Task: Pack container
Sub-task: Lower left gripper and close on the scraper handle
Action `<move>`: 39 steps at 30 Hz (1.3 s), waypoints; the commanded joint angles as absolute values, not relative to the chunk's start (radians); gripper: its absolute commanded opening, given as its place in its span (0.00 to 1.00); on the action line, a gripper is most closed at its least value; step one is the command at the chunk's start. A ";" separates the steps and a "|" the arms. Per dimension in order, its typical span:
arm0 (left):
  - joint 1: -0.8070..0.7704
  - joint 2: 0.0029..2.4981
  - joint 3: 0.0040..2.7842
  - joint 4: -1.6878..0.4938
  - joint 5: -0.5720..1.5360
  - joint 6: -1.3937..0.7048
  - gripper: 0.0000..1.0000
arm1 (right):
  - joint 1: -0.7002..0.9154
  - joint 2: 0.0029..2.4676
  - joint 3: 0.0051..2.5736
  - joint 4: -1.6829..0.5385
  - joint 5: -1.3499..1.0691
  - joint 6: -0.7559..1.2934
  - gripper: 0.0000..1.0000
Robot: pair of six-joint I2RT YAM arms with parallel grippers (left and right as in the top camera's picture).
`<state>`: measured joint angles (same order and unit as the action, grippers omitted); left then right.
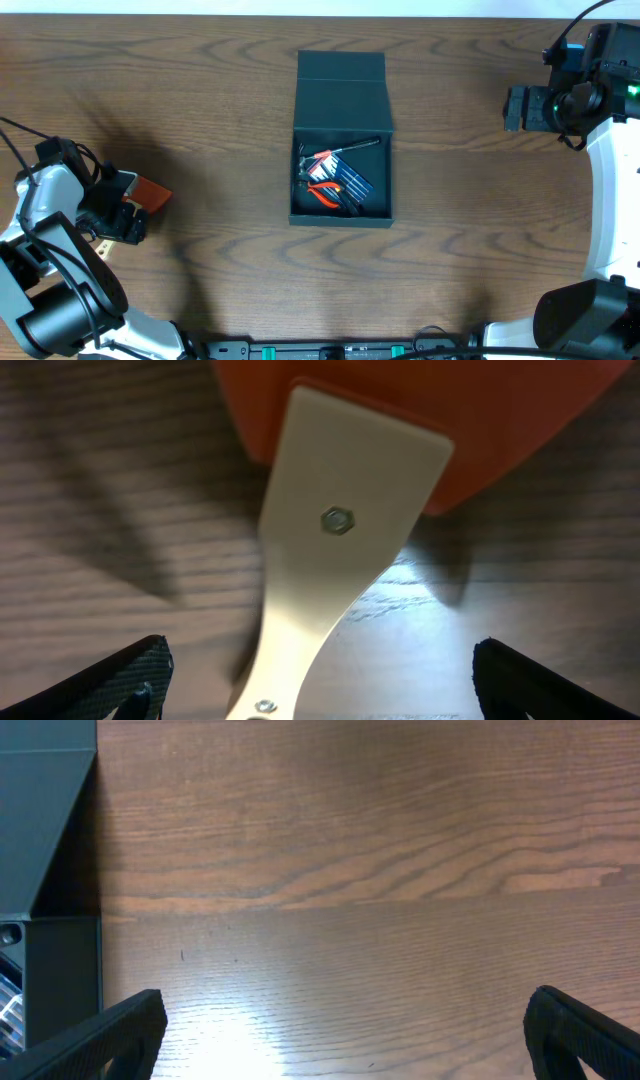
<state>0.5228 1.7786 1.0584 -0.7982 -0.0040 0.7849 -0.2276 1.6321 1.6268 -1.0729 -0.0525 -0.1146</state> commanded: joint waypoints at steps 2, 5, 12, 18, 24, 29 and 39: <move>0.536 1.796 1.053 -0.782 0.020 0.825 0.96 | -0.236 1.637 1.627 -1.075 -0.049 -0.128 0.99; 0.553 1.796 1.053 -0.783 0.043 0.857 0.96 | -0.236 1.637 1.627 -1.083 -0.048 -0.128 0.99; 0.608 1.800 1.053 -0.776 0.101 0.892 0.96 | -0.236 1.637 1.627 -1.094 -0.048 -0.128 0.99; 0.614 1.818 1.053 -0.772 0.125 0.924 0.92 | -0.236 1.637 1.627 -1.097 -0.049 -0.128 0.99; 0.614 1.870 1.053 -0.771 0.140 0.924 0.93 | -0.236 1.637 1.627 -1.108 -0.049 -0.128 0.99; 0.614 1.885 1.053 -0.763 0.147 0.923 0.92 | -0.236 1.637 1.627 -1.128 -0.049 -0.128 0.99; 0.614 1.885 1.053 -0.764 0.147 0.919 0.77 | -0.236 1.637 1.627 -1.131 -0.049 -0.128 0.99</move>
